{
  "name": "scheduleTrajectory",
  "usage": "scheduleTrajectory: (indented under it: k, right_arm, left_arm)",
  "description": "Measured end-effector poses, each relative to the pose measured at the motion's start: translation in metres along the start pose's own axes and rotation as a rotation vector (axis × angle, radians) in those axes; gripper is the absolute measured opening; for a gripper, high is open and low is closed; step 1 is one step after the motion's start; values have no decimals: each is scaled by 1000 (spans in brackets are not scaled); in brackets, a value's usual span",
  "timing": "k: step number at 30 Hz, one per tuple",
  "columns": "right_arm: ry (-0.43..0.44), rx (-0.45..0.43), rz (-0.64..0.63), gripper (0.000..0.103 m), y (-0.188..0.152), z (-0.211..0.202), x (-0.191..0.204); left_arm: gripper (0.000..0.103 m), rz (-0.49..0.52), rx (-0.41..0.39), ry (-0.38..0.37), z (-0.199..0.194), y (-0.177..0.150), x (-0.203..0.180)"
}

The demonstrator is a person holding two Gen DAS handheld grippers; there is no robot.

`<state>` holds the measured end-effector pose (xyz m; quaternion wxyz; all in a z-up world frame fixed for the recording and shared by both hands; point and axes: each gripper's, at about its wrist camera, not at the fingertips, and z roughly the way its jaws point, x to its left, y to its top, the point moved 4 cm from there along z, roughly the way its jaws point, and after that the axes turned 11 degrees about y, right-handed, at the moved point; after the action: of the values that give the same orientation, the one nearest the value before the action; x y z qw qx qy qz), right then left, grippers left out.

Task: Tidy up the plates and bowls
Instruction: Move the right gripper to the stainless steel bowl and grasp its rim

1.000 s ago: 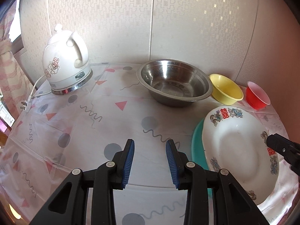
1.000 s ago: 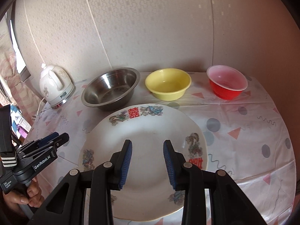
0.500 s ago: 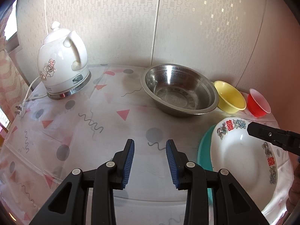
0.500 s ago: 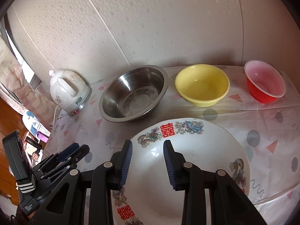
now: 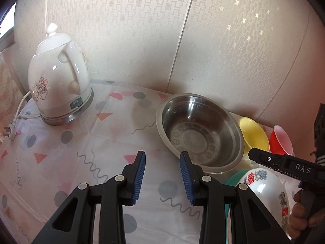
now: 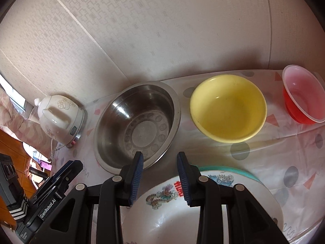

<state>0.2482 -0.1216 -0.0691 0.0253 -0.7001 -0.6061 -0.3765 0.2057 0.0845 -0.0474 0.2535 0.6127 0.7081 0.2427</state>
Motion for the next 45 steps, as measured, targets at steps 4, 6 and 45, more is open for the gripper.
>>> scheduleTrajectory:
  k: [4,6,45]
  right_arm:
    - [-20,17,22,32,11,17,-4]
    - [-37,28,25,31,14,25,-7]
    - [78,176,-259,19,-91,22,95]
  left_arm:
    - [37,3,21,3,21,12,-3]
    - [37,-2,31,-5,30,16,-4]
    - [21,-89,-4,90,-63,-77,93]
